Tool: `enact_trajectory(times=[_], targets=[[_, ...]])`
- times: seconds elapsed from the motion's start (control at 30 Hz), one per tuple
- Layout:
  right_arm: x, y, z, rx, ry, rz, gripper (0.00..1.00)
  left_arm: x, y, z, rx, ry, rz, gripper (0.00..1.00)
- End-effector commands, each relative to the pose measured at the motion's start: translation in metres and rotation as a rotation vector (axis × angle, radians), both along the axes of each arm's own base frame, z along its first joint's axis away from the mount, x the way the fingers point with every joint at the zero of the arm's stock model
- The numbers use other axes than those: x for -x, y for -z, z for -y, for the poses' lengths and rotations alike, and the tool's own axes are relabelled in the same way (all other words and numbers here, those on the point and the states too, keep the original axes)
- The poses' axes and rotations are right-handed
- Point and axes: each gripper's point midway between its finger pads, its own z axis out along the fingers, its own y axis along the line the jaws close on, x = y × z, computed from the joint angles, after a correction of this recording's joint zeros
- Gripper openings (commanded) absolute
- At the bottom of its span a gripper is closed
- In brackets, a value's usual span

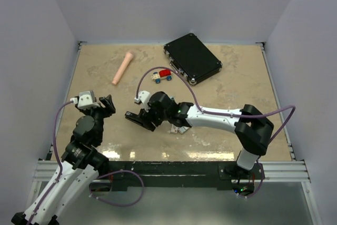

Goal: Load the staples into the stapler

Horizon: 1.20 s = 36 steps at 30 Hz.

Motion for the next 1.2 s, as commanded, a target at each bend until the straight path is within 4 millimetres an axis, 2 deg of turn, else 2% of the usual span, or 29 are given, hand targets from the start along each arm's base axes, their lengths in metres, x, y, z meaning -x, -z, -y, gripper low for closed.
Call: enact_trajectory(times=[0.0, 0.03, 0.07, 0.13, 0.2, 0.3, 0.4, 0.53, 0.63, 0.77, 0.97, 1.07, 1.17], targets=[[-0.008, 0.0, -0.004, 0.098, -0.01, -0.016, 0.7, 0.004, -0.026, -0.024, -0.102, -0.101, 0.066, 0.68], [-0.013, -0.009, -0.01, 0.094, -0.004, -0.002, 0.7, 0.004, -0.026, -0.024, -0.098, -0.106, 0.069, 0.68], [-0.013, 0.002, -0.008, 0.132, -0.001, -0.024, 0.7, 0.004, -0.023, -0.024, -0.097, -0.103, 0.068, 0.68], [-0.016, -0.001, -0.016, 0.137, -0.005, -0.026, 0.69, 0.003, -0.021, -0.02, -0.089, -0.086, 0.072, 0.68], [-0.016, 0.008, -0.014, 0.174, -0.004, -0.044, 0.69, 0.002, -0.02, -0.019, -0.097, -0.077, 0.074, 0.68], [-0.017, 0.009, -0.016, 0.19, -0.002, -0.049, 0.66, 0.0, -0.018, -0.019, -0.115, -0.081, 0.063, 0.68], [-0.017, 0.01, -0.017, 0.197, -0.002, -0.053, 0.61, -0.001, -0.018, -0.018, -0.122, -0.073, 0.059, 0.68], [-0.015, 0.016, -0.016, 0.211, -0.006, -0.059, 0.48, -0.002, -0.017, -0.015, -0.131, -0.058, 0.057, 0.69], [-0.014, 0.017, -0.017, 0.21, -0.01, -0.061, 0.45, -0.003, -0.017, -0.013, -0.135, -0.049, 0.056, 0.69], [-0.013, 0.011, -0.018, 0.203, -0.01, -0.055, 0.48, -0.004, -0.017, -0.011, -0.138, -0.041, 0.054, 0.69], [-0.015, 0.003, -0.02, 0.198, -0.003, -0.041, 0.48, -0.006, -0.015, -0.009, -0.141, -0.029, 0.047, 0.69], [-0.014, 0.002, -0.021, 0.198, -0.004, -0.041, 0.46, -0.006, -0.014, -0.008, -0.144, -0.026, 0.043, 0.69], [-0.014, 0.001, -0.021, 0.199, -0.004, -0.037, 0.35, -0.006, -0.015, -0.008, -0.143, -0.025, 0.047, 0.69]])
